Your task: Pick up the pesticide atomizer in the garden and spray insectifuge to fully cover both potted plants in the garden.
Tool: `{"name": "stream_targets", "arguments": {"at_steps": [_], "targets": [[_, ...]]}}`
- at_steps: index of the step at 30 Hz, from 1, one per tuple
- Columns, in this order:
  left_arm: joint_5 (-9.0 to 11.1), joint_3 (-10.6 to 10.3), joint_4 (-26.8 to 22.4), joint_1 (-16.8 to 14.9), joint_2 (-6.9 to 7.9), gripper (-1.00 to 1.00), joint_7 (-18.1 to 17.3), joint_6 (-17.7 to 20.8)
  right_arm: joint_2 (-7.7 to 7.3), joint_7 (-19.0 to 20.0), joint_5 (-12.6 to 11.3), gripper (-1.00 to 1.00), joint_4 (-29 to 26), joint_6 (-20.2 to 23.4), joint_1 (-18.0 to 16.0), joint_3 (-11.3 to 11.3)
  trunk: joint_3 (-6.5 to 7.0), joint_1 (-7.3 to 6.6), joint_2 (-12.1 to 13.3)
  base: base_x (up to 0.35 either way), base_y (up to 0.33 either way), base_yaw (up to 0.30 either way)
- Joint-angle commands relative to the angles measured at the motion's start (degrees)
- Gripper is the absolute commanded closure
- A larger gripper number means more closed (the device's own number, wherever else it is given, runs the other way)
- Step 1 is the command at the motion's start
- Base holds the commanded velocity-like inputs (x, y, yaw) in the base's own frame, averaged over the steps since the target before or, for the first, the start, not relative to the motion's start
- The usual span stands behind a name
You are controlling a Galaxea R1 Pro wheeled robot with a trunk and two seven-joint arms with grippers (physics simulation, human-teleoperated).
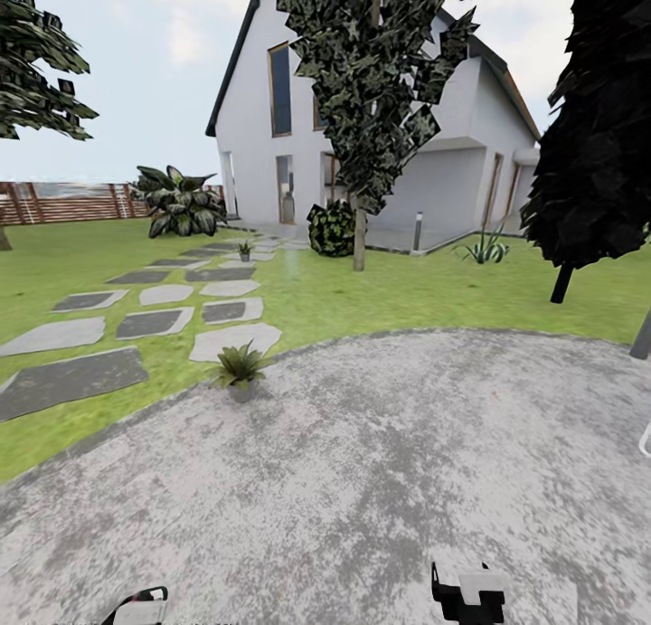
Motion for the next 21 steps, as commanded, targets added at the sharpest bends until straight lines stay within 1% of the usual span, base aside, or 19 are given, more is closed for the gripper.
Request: {"name": "stream_targets", "arguments": {"at_steps": [1, 12, 21], "targets": [[0.2, 0.3, 0.0, 0.0, -0.02, 1.00, -0.4, -0.1, 0.00, -0.6, 0.5, -1.00, 0.0, 0.0, 0.0, 0.2, 0.04, -0.24, 0.4, 0.000, 0.000, 0.127], [0.2, 0.3, 0.1, 0.0, -0.02, 1.00, -0.4, -0.1, 0.00, -0.6, 0.5, -1.00, 0.0, 0.0, 0.0, 0.2, 1.10, -2.65, 4.8, 0.000, 0.000, 0.127], [0.2, 0.3, 0.1, 0.0, -0.02, 1.00, -0.4, -0.1, 0.00, -0.6, 0.5, -1.00, 0.0, 0.0, 0.0, 0.2, 0.35, -2.65, 4.8, 0.000, 0.000, 0.127]]}}
